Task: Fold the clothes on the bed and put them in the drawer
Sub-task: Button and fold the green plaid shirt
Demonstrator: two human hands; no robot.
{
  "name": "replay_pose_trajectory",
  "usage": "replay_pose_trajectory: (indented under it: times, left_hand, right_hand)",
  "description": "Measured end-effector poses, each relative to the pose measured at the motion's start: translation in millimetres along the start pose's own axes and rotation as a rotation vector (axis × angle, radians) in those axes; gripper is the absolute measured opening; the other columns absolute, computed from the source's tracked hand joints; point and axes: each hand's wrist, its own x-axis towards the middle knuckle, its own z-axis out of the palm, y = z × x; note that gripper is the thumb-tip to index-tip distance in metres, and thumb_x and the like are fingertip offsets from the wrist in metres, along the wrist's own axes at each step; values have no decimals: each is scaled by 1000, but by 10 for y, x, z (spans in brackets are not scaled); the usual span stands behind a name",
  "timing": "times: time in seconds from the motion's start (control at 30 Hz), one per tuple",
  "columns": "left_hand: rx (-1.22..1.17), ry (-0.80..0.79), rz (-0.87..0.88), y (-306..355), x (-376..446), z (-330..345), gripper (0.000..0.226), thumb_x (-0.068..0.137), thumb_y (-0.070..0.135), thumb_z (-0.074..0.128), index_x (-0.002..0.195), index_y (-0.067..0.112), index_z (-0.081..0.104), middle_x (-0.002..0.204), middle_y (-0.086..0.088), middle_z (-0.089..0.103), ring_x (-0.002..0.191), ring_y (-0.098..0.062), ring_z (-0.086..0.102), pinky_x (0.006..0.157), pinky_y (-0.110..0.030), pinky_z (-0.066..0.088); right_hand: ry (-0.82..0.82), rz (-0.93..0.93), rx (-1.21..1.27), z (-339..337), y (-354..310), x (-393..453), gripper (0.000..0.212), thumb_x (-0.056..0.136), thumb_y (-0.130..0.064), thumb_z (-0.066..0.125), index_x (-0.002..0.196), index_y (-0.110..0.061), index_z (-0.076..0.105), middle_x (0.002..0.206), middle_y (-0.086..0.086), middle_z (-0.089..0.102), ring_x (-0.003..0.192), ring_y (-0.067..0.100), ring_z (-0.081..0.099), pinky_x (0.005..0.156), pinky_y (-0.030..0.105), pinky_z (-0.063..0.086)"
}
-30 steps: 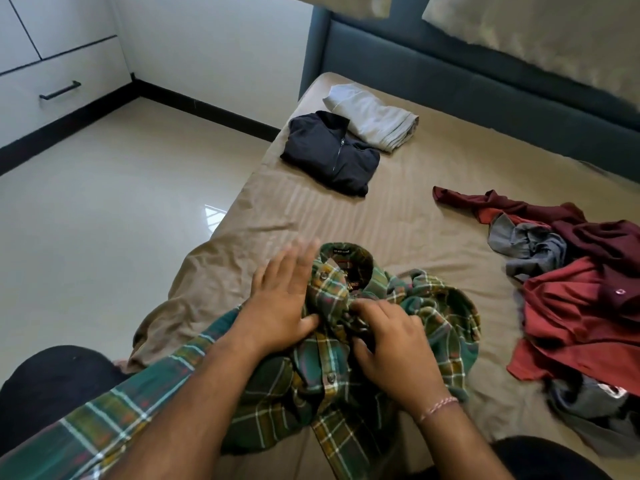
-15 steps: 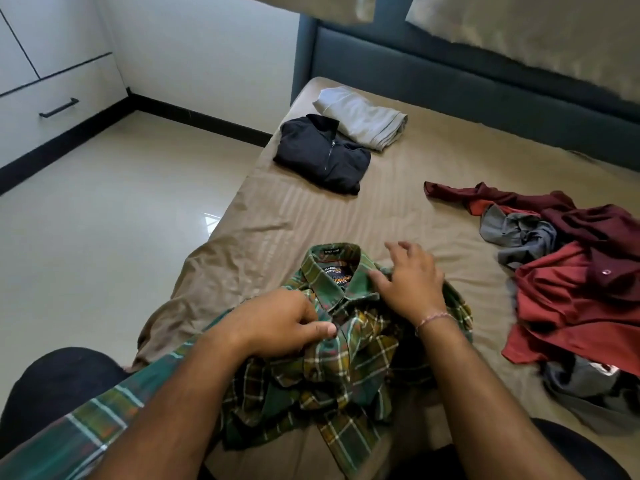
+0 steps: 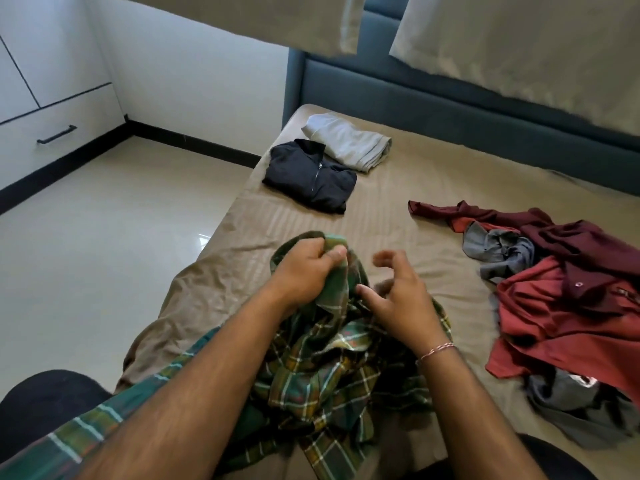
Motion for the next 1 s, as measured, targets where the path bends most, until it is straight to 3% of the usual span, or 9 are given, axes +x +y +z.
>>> replay_pose_trajectory:
  times: [0.1, 0.17, 0.23, 0.3, 0.4, 0.53, 0.63, 0.83, 1.0]
  left_hand:
    - [-396, 11, 1, 275, 96, -185, 22, 106, 18, 58, 111, 0, 69, 93, -18, 74, 83, -32, 71, 77, -41, 63]
    - [-336, -129, 72, 549, 165, -388, 28, 96, 17, 66, 120, 3, 66, 104, -20, 72, 94, -35, 71, 84, -46, 62]
    - [-107, -217, 121, 890, 252, -540, 34, 92, 12, 70, 125, 11, 61, 107, -13, 72, 98, -30, 73, 85, -41, 61]
    - [51, -272, 153, 1297, 366, -679, 47, 91, 11, 73, 133, 18, 54, 116, -11, 71, 103, -26, 74, 86, -37, 61]
    - [401, -258, 224, 1973, 550, -844, 67, 85, 30, 79, 144, 29, 47, 126, -4, 66, 112, -22, 70, 95, -42, 60]
    - [822, -135, 322, 2869, 724, -856, 60, 94, 30, 74, 146, 36, 45, 124, 7, 62, 115, -16, 63, 91, -32, 52]
    - [1033, -61, 450, 3439, 859, -682, 84, 94, 33, 71, 162, 32, 22, 144, -4, 57, 130, -26, 57, 112, -38, 42]
    - [844, 71, 770, 4360, 914, -198, 92, 100, 27, 67, 165, 23, 2, 153, -11, 49, 137, -29, 52, 102, -21, 31]
    - [694, 182, 823, 3794, 916, -375, 85, 99, 25, 69, 163, 19, 14, 158, -7, 42, 142, -20, 43, 112, -24, 27]
  right_hand:
    - [-331, 203, -44, -234, -55, 154, 73, 89, -30, 80, 148, -41, 38, 112, -5, 71, 90, 14, 72, 80, 38, 62]
    - [-486, 205, 19, -391, -173, 240, 51, 91, -27, 79, 134, -39, 53, 103, -4, 74, 86, 17, 75, 66, 34, 63]
    - [-502, 186, -53, -463, -307, 347, 20, 92, -27, 77, 109, -29, 66, 95, -5, 74, 84, 13, 73, 65, 26, 59]
    - [-294, 182, -84, -567, -339, 560, 6, 95, -25, 72, 91, -24, 69, 85, -4, 74, 79, 11, 70, 66, 25, 55]
    - [67, 152, 143, -924, -371, 921, 20, 98, -22, 65, 82, -17, 75, 75, -1, 75, 77, 20, 71, 71, 36, 58]
    - [399, 205, 548, -1758, -737, 1408, 25, 102, -18, 56, 84, -14, 75, 85, 9, 76, 82, 28, 71, 81, 43, 60]
    - [600, 82, 507, -2437, -1113, 1671, 27, 100, -16, 58, 78, -13, 72, 83, 7, 75, 85, 31, 70, 81, 42, 59]
    - [893, -165, 339, -3521, -1737, 1514, 28, 94, -44, 60, 81, -20, 69, 76, 4, 70, 78, 32, 66, 71, 50, 54]
    - [834, -282, 144, -3129, -1860, 970, 16, 100, -39, 63, 90, -26, 66, 80, -10, 67, 76, 8, 62, 63, 29, 45]
